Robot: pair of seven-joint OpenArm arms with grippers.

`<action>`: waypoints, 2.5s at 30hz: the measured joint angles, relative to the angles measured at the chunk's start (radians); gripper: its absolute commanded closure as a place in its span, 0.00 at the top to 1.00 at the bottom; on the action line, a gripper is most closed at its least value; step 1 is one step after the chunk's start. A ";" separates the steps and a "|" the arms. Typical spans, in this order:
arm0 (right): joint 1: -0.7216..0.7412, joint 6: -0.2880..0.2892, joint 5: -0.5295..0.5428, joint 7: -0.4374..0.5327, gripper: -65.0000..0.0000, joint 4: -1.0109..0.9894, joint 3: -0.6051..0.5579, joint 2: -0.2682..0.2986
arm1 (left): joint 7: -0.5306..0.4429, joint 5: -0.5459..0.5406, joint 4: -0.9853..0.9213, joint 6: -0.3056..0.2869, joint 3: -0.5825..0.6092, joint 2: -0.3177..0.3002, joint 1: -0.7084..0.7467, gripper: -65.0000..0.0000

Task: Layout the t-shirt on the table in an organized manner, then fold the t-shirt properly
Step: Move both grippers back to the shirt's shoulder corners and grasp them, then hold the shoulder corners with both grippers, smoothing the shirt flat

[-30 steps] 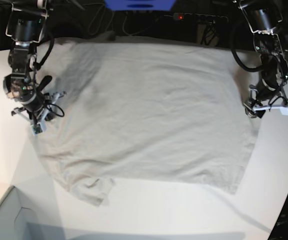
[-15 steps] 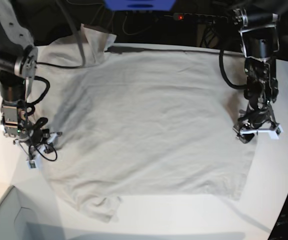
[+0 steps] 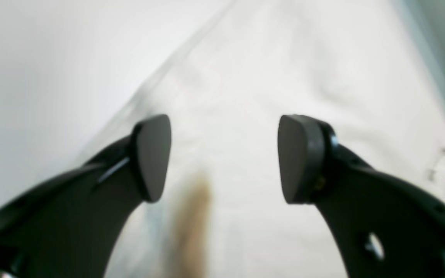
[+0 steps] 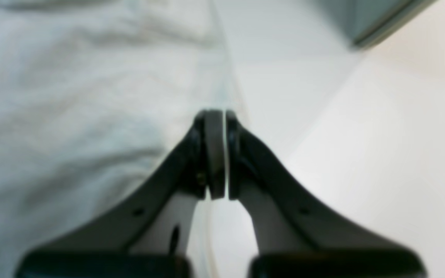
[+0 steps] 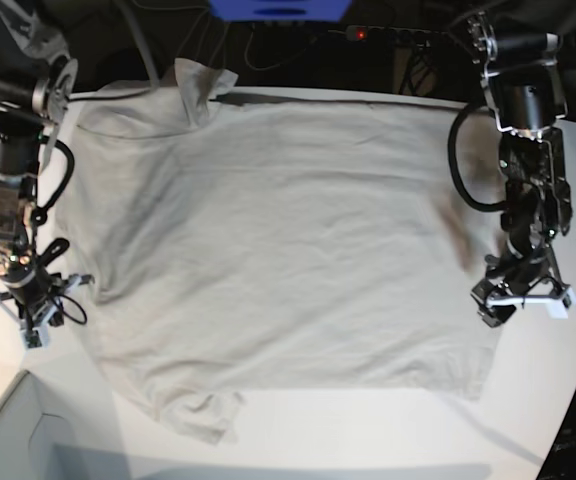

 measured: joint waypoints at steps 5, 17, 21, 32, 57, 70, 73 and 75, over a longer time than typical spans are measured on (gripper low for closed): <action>-0.147 -0.003 0.010 -0.147 0.00 0.302 0.007 -0.027 | 0.060 -0.009 0.269 -0.011 -0.036 0.014 0.169 0.64; -0.456 0.219 0.003 -0.342 0.43 0.769 0.238 -0.258 | 0.253 0.000 0.451 -0.014 -0.282 0.044 0.507 0.76; -0.558 0.221 0.001 -0.350 0.45 0.848 0.249 -0.311 | 0.271 0.002 0.495 -0.020 -0.281 0.052 0.577 0.79; -0.684 0.221 0.006 -0.333 0.45 0.931 0.294 -0.375 | 0.269 0.007 0.359 -0.021 -0.281 0.043 0.611 0.76; -0.685 0.221 0.006 -0.337 0.45 0.929 0.358 -0.375 | 0.295 0.023 0.302 0.002 -0.277 0.026 0.572 0.36; -0.822 0.221 0.010 -0.333 0.67 1.027 0.357 -0.452 | 0.276 -0.002 0.342 -0.021 -0.273 0.031 0.565 0.00; -0.834 0.221 0.010 -0.343 0.68 1.004 0.357 -0.452 | 0.281 0.000 0.339 -0.019 -0.275 0.034 0.575 0.00; -0.829 0.221 0.010 -0.343 0.68 0.967 0.357 -0.452 | 0.279 0.005 0.339 -0.017 -0.277 0.048 0.575 0.00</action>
